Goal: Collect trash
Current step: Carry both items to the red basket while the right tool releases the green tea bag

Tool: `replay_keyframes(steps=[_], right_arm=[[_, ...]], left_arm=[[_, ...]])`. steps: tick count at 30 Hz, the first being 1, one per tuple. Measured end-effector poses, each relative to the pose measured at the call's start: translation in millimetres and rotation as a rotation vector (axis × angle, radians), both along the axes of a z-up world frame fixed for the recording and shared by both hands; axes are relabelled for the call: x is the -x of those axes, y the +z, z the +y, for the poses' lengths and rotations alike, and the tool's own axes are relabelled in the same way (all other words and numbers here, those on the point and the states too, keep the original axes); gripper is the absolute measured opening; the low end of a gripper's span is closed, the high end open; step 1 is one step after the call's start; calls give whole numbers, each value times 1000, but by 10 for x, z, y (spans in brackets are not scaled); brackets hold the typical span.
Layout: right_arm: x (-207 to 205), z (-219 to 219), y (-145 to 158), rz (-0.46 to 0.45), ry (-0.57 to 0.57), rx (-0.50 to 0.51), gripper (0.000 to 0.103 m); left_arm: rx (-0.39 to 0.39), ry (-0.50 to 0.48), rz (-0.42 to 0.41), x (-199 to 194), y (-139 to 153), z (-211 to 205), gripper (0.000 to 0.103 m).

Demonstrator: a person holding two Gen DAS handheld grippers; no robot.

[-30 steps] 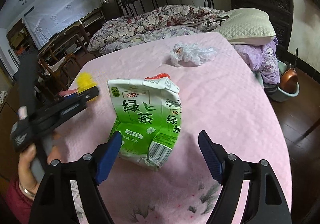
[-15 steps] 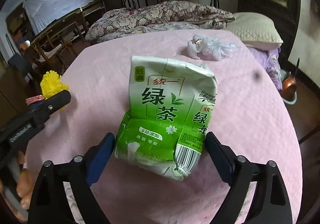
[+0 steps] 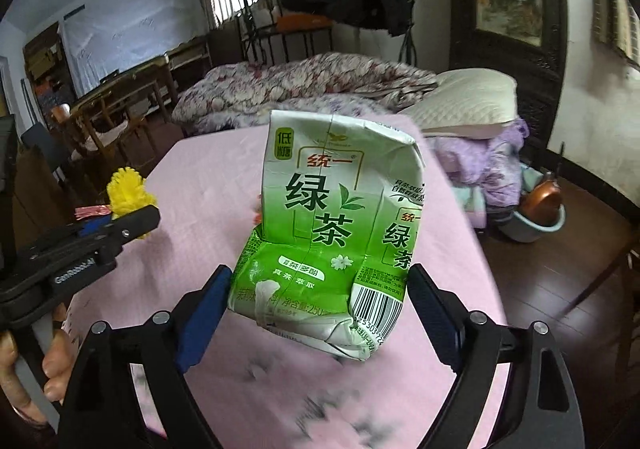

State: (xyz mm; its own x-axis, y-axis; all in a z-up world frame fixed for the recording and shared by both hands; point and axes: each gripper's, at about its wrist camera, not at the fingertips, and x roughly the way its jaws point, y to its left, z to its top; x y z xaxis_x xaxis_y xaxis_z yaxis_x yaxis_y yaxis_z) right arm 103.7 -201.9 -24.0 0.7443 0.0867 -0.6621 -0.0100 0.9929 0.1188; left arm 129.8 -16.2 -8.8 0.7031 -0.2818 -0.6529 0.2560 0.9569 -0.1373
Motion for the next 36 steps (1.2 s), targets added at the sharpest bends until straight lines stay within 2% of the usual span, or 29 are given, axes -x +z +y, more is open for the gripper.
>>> replay_keyframes(steps=[9, 18, 25, 26, 28, 34, 36], right_arm=[[646, -617, 144, -38, -98, 13, 87], [1211, -1368, -121, 7, -239, 23, 87], [1614, -1940, -621, 123, -330, 42, 87], [1663, -2008, -742, 150, -343, 42, 87], [1708, -2131, -1008, 216, -357, 30, 77], [1668, -2261, -1838, 401, -380, 6, 77], [1715, -2323, -1985, 423, -396, -53, 78]], left_arm=[[-40, -146, -25, 354, 99, -740, 40], [-86, -311, -18, 703, -20, -1591, 40], [-95, -431, 4, 947, -152, -2144, 40], [-98, -447, 8, 977, -175, -2208, 40], [-110, -478, 20, 1030, -241, -2333, 40], [-136, -536, 69, 1140, -436, -2569, 40], [-147, -552, 74, 1173, -477, -2619, 40]])
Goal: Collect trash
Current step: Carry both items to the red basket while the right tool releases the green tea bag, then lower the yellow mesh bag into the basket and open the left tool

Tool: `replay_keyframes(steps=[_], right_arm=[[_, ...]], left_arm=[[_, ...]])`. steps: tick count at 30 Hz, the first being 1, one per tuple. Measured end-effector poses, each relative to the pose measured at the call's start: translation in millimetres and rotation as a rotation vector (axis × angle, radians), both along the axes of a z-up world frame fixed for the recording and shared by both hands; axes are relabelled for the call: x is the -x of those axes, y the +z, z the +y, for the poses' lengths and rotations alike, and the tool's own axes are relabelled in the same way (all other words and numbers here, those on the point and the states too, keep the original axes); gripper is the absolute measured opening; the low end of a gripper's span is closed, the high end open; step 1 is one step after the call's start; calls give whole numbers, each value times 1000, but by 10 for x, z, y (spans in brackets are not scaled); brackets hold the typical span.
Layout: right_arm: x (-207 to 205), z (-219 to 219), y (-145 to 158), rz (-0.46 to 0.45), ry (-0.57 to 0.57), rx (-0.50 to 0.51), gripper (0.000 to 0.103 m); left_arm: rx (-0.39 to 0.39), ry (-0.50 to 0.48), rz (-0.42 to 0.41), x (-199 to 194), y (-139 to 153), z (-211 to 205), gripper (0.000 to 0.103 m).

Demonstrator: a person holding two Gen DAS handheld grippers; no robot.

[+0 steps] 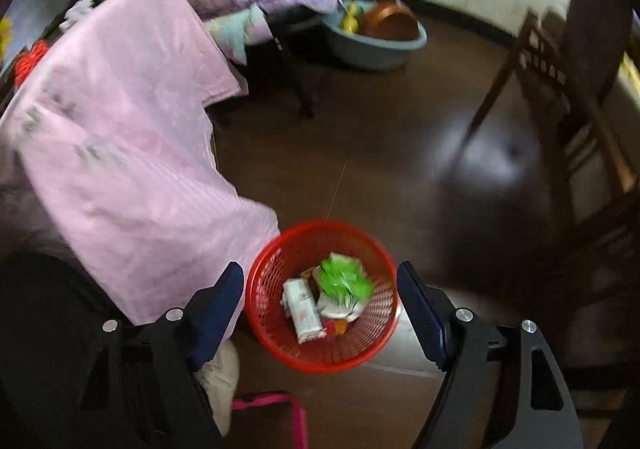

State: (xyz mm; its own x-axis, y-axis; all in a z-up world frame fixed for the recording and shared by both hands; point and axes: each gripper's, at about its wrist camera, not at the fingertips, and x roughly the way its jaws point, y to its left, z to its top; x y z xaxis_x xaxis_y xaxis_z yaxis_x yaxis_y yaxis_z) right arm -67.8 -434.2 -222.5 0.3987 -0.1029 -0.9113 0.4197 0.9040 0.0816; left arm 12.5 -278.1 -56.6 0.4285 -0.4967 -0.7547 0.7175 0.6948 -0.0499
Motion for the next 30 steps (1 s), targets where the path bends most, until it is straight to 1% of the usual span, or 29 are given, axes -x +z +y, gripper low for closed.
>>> replay_keyframes(steps=[2, 7, 12, 19, 25, 30], right_arm=[[31, -42, -38, 4, -36, -33, 78], [184, -177, 12, -29, -91, -44, 78], [288, -306, 87, -44, -119, -22, 78], [493, -424, 108, -29, -162, -4, 78], [569, -508, 106, -25, -191, -7, 78], [616, -498, 106, -24, -194, -3, 78]], left_arm=[[-14, -20, 5, 40, -43, -74, 40], [-25, -51, 18, 100, -90, -204, 40], [-37, -108, 30, 203, -154, -406, 40], [-78, -186, 60, 362, -389, -752, 40], [-81, -203, 69, 409, -456, -896, 40], [-82, -206, 72, 415, -516, -1005, 40]])
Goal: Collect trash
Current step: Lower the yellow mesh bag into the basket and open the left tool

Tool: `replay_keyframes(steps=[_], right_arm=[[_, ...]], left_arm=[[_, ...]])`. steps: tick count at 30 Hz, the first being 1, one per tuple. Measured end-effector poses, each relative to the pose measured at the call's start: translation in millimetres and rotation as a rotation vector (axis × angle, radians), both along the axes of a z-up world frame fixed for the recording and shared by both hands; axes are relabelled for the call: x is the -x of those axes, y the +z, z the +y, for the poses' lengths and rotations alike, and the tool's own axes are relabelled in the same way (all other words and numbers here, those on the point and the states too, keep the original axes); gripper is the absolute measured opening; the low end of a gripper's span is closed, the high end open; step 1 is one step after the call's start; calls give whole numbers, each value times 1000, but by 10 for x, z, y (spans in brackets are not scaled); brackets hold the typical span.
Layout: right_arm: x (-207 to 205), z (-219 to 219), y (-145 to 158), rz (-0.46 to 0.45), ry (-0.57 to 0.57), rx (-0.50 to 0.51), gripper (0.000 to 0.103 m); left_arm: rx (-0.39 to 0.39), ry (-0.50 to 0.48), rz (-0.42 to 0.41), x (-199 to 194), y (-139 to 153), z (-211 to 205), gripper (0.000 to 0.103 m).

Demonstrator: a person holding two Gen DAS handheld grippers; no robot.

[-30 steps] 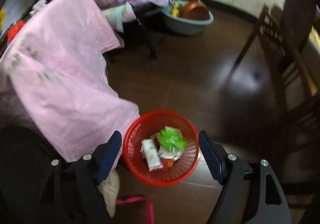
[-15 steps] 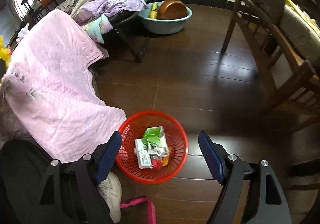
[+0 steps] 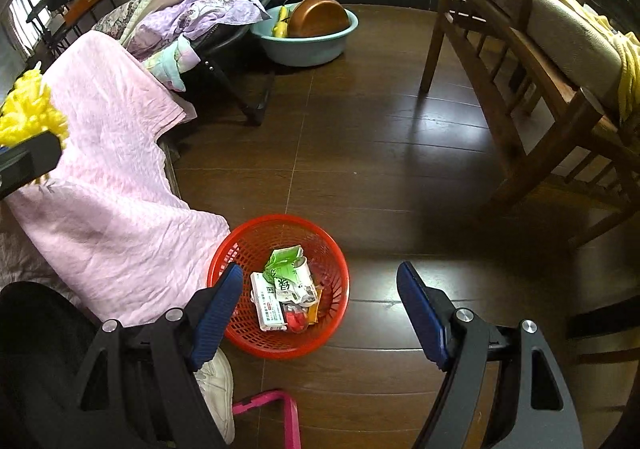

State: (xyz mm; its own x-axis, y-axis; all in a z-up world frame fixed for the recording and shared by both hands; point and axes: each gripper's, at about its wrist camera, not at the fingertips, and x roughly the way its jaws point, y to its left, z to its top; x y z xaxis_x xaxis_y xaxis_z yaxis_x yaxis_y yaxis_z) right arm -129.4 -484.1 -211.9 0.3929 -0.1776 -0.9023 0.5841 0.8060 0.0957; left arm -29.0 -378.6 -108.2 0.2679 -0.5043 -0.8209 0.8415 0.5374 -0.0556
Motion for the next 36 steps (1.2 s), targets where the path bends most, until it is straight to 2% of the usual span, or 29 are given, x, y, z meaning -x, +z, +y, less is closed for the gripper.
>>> replay_keyframes(steps=[15, 23, 27, 36], right_arm=[[98, -30, -82, 40, -24, -3, 78], [118, -30, -220, 84, -32, -9, 78], [119, -27, -277, 101, -36, -18, 78], [95, 29, -360, 129, -33, -21, 78]], left_arm=[[-21, -6, 41, 3, -364, -228, 40], [-68, 3, 84, -37, -754, -318, 40], [-52, 1, 112, -73, -797, -320, 40], [-123, -40, 125, -5, -947, -414, 40]])
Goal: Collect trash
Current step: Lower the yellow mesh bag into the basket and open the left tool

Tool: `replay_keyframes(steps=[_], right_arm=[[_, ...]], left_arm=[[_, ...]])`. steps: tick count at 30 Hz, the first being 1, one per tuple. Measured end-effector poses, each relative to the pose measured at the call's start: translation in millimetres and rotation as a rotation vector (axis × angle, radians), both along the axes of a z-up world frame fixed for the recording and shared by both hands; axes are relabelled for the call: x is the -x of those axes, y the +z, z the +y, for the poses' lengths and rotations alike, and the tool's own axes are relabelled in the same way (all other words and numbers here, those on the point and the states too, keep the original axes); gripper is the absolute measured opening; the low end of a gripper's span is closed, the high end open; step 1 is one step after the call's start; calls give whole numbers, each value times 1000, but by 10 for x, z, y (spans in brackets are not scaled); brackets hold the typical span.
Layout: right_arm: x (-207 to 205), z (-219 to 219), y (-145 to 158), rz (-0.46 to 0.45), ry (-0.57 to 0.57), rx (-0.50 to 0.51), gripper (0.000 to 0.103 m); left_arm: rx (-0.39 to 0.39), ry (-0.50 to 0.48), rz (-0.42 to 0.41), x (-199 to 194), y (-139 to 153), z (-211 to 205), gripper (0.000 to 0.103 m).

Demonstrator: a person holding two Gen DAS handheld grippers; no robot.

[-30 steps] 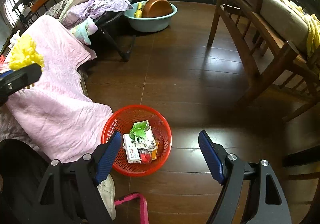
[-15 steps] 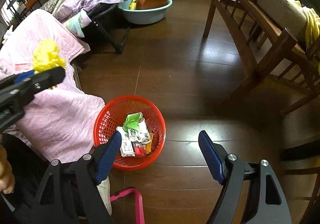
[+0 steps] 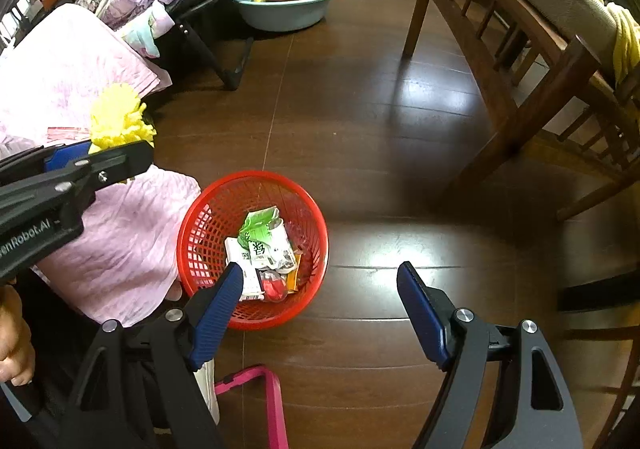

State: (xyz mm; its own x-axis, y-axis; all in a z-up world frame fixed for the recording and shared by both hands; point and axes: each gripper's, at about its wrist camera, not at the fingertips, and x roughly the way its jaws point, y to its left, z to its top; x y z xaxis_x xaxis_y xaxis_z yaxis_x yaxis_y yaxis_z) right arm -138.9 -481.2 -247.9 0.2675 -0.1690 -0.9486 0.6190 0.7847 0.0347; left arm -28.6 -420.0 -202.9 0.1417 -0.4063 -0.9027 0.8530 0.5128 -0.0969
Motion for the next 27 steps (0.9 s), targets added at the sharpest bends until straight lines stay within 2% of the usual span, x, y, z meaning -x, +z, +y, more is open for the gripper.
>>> replay_keyframes(steps=[4, 6, 8, 13, 27], right_arm=[[-1, 15, -9, 9, 5, 3, 78], [2, 15, -16, 11, 4, 2, 78], [2, 18, -15, 13, 3, 1, 78], [-8, 35, -7, 16, 6, 0, 79], [-20, 99, 11, 21, 14, 11, 79]], left_arm=[[-34, -22, -34, 62, -34, -45, 44], [-39, -33, -50, 92, -31, -49, 50], [-38, -32, -65, 98, -16, -41, 60], [-18, -34, -88, 119, 40, -27, 70], [8, -34, -79, 122, 99, -6, 73]])
